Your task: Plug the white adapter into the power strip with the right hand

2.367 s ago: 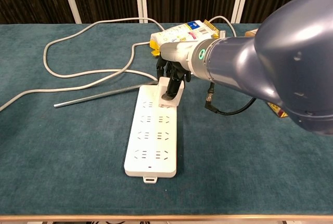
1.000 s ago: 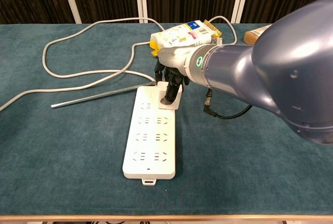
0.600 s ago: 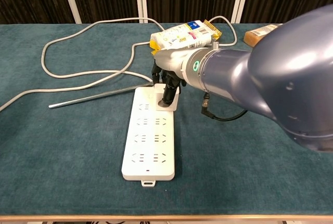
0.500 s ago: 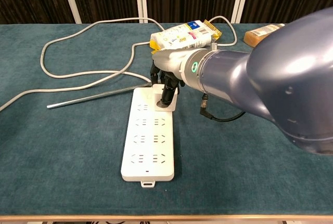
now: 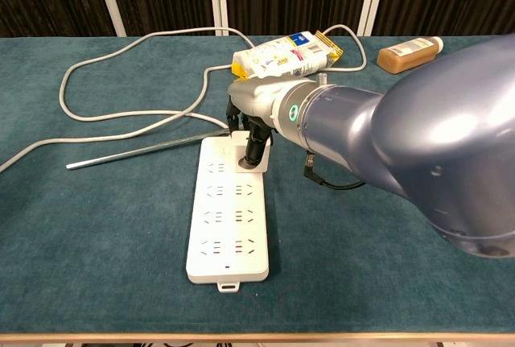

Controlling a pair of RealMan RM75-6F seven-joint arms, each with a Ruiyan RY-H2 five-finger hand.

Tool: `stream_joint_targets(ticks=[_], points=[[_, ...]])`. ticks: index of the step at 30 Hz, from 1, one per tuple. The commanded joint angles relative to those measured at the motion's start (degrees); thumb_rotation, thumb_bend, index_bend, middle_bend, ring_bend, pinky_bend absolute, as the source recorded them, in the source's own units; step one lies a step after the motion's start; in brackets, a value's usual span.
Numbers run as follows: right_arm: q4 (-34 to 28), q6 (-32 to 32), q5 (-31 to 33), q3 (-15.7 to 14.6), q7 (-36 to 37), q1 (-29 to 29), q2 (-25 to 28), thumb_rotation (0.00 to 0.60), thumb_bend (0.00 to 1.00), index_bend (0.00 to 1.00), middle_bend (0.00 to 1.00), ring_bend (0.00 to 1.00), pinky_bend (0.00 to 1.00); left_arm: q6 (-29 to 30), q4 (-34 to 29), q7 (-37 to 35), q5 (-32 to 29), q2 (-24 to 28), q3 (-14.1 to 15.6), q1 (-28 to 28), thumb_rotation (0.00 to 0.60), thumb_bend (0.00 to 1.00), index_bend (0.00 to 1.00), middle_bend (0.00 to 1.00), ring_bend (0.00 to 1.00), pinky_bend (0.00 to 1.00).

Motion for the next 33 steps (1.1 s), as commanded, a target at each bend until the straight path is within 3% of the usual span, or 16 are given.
stream_joint_targets(ticks=[1,17,26,33], points=[[0.2,0.0,-0.1,-0.1,-0.4,0.0,-0.1,0.600,0.51,0.64,0.52,0.53,0.37,-0.1,0.0,0.1,0.1,0.0,0.1,0.0,0.600,0.09,0.18,0.00,0.00,0.00],[-0.4,-1.1,-0.6,-0.4,-1.4,-0.4,0.4,0.600,0.51,0.63,0.52,0.50,0.37,-0.1,0.0,0.2,0.0,-0.1,0.1,-0.1,0.600,0.09,0.18,0.00,0.00,0.00],[-1.4,-2.1,0.2,-0.7,-2.1,-0.4,1.4,0.600,0.51,0.44,0.40,0.39,0.37,-0.1,0.0,0.4,0.0,-0.1,0.1,-0.1,0.600,0.09,0.18,0.00,0.00,0.00],[-1.9,-3.0,1.1,-1.1,-2.9,-0.2,2.2,0.600,0.51,0.37,0.33,0.34,0.35,-0.1,0.0,0.5,-0.1,-0.2,0.1,-0.1,0.600,0.09,0.18,0.00,0.00,0.00]])
